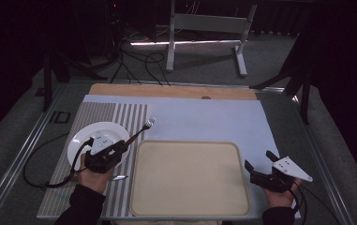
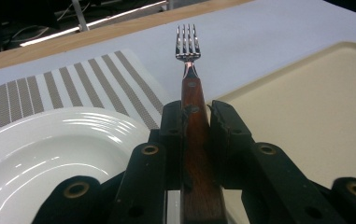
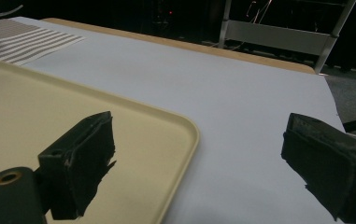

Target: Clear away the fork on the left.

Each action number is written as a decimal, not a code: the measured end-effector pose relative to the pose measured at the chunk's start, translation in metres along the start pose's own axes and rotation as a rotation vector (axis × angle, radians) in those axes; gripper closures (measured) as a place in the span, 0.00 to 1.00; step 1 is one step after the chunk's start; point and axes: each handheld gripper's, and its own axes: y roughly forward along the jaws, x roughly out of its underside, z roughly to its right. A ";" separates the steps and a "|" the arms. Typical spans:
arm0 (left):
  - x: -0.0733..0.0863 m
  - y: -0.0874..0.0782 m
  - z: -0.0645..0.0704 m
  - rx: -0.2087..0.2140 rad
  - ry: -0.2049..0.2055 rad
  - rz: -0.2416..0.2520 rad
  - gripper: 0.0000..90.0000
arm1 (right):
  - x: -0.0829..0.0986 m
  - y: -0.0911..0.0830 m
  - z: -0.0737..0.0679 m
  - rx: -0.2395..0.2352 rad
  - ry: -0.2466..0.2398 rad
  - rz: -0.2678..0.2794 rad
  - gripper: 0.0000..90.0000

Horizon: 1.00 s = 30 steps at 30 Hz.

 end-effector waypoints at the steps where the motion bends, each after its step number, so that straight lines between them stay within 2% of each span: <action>1: 0.001 0.000 0.001 0.001 0.000 0.000 0.85 | 0.000 0.000 0.000 0.000 0.001 0.000 0.10; 11: 0.009 0.002 0.012 0.017 0.007 -0.011 0.85 | 0.000 0.000 0.000 0.000 0.000 -0.003 0.10; 17: 0.015 0.002 0.019 0.022 -0.006 -0.013 0.85 | 0.000 0.000 0.000 0.000 0.001 -0.002 0.10; 25: 0.022 0.002 0.027 0.005 -0.013 -0.014 0.85 | 0.000 0.000 0.000 -0.001 0.001 -0.001 0.10; 30: 0.028 -0.002 0.035 -0.015 -0.035 -0.019 0.85 | 0.000 -0.001 0.001 0.006 0.005 0.003 0.10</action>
